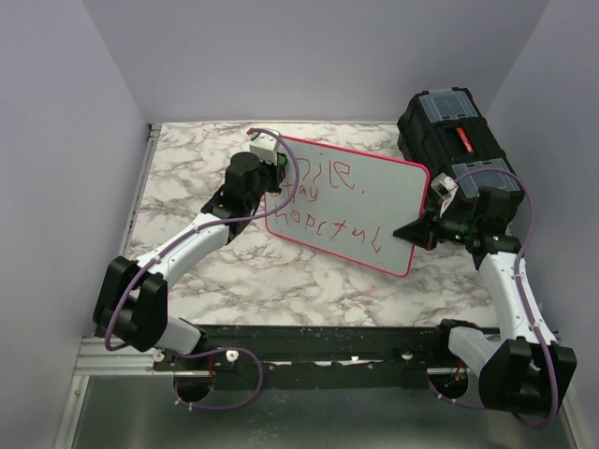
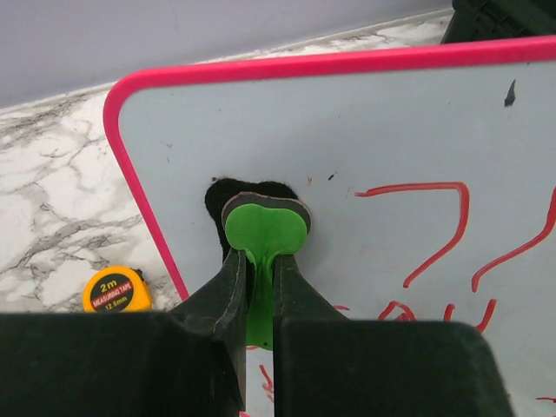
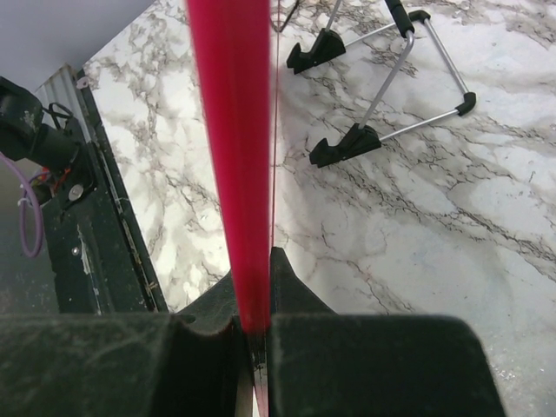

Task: Erase the whiteboard
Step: Erase the whiteboard using the whiteboard eraser.

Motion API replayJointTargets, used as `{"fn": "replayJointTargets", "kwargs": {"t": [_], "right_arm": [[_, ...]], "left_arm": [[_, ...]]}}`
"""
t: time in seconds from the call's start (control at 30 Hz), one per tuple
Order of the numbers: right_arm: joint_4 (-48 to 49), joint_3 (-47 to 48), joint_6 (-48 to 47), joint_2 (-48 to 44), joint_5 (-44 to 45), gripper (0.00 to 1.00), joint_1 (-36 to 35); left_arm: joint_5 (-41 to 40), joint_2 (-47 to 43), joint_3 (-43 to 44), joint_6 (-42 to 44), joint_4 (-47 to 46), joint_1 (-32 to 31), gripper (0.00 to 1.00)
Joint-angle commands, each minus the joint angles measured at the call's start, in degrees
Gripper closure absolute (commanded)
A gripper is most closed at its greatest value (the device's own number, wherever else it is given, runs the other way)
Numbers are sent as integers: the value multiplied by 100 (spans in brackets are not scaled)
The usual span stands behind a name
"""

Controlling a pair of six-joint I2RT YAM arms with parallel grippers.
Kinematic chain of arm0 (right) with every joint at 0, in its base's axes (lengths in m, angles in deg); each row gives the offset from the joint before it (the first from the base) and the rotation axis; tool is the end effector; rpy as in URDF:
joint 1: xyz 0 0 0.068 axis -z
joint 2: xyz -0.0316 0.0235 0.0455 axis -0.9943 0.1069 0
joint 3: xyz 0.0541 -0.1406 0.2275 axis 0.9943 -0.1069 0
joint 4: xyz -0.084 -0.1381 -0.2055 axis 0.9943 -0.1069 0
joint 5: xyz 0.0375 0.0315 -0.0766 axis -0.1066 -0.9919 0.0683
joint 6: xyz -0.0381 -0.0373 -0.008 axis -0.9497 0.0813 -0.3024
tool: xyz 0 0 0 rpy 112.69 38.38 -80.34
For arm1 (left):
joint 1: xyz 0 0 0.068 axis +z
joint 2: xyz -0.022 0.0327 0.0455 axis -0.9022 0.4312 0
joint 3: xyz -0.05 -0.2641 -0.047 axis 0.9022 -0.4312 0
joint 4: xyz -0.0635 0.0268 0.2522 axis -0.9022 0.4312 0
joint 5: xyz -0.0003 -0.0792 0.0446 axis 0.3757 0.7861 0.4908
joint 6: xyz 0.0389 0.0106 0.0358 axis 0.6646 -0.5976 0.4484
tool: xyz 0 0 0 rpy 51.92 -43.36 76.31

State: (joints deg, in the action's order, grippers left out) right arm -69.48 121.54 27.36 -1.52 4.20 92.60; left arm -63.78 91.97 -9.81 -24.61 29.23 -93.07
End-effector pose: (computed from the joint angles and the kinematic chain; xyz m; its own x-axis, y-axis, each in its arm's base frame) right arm 0.2012 0.0024 0.2704 -0.4183 -0.0482 -0.9070 -0.8047 0.4829 0.3455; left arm 0.2970 -0.1586 0.3044 -0.2297 -0.0274 -0.9729 0.3784 0.9184 -0.1152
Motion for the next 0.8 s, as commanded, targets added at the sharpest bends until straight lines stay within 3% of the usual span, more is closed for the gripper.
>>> {"fn": "replayJointTargets", "kwargs": {"t": [0.0, 0.27, 0.53, 0.77], "right_arm": [[221, 54, -401, -41, -75, 99, -26], [220, 55, -400, -36, -70, 99, -26], [221, 54, -401, -59, -57, 99, -26], [208, 55, -415, -66, -61, 99, -24]], "left_arm": [[200, -7, -136, -39, -42, -25, 100], [744, -68, -6, -36, -298, -278, 100], [601, -119, -205, -45, -451, -377, 100], [520, -38, -4, -311, -297, 130, 100]]}}
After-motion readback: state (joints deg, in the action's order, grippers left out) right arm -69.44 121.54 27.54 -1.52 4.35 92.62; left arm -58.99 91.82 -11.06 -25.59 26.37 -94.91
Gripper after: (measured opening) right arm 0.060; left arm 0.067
